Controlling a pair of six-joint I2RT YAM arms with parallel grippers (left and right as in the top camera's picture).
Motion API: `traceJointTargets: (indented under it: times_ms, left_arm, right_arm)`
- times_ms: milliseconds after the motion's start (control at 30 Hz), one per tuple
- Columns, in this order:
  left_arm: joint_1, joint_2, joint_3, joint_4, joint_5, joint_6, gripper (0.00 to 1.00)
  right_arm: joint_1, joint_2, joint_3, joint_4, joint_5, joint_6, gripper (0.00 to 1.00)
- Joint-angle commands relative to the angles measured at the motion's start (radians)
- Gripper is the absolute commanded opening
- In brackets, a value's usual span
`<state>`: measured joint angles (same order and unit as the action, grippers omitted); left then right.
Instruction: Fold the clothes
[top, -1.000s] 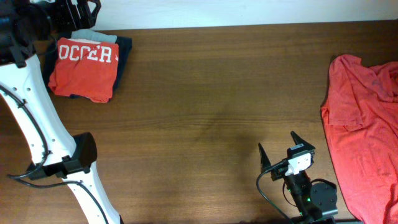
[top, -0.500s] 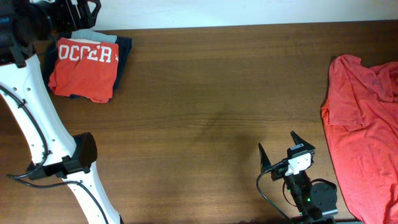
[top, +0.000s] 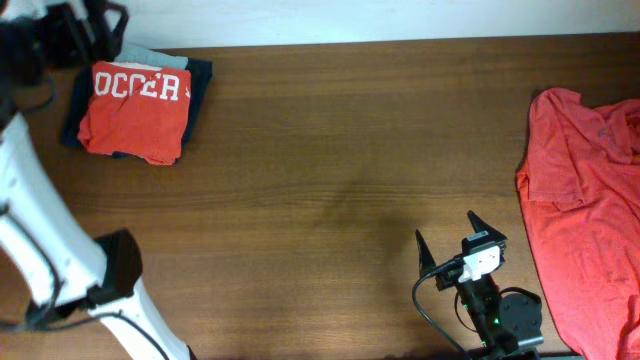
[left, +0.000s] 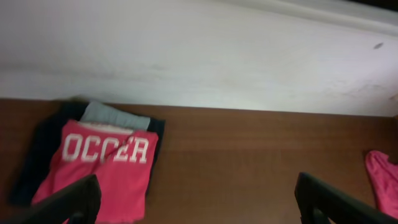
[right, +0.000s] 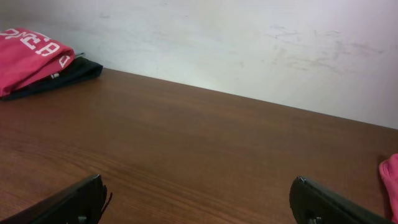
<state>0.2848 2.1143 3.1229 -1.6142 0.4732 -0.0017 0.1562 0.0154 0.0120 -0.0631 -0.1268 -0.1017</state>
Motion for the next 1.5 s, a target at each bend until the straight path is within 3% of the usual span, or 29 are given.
traceJointTargets:
  times_ms: [0,167,300,467,733,933,1133,1467]
  left_arm:
    - [0.006,-0.132,-0.037,-0.029,-0.004,-0.005,0.99]
    - [-0.002,-0.296,-0.226,0.016,-0.003,-0.006,0.99]
    - [-0.022,-0.444,-0.454,0.165,-0.003,-0.006,0.99]
    - [-0.067,-0.642,-0.824,0.473,-0.003,-0.005,0.99]
    - [-0.108,-0.978,-1.575,1.06,-0.003,-0.006,0.99]
    - [-0.108,-1.168,-2.058,1.368,-0.039,-0.005,0.99]
    - [-0.108,-1.305,-2.391,1.512,-0.079,-0.005,0.99]
    - [-0.108,-1.471,-2.779,1.712,-0.123,-0.005,0.99]
  right_arm:
    - [-0.008,-0.012,-0.006,-0.004,0.016,0.006,0.99]
    - [-0.008,-0.012,-0.006,-0.004,0.016,0.006,0.99]
    - [-0.008,-0.012,-0.006,-0.004,0.016,0.006,0.99]
    - [-0.008,-0.012,-0.006,-0.004,0.016,0.006,0.99]
    - [-0.008,-0.012,-0.006,-0.004,0.016,0.006,0.99]
    - [-0.008,-0.012,-0.006,-0.004,0.016,0.006,0.99]
    - [-0.008,-0.012,-0.006,-0.004,0.016,0.006,0.99]
    - [-0.008,-0.012,-0.006,-0.004,0.016,0.006,0.99]
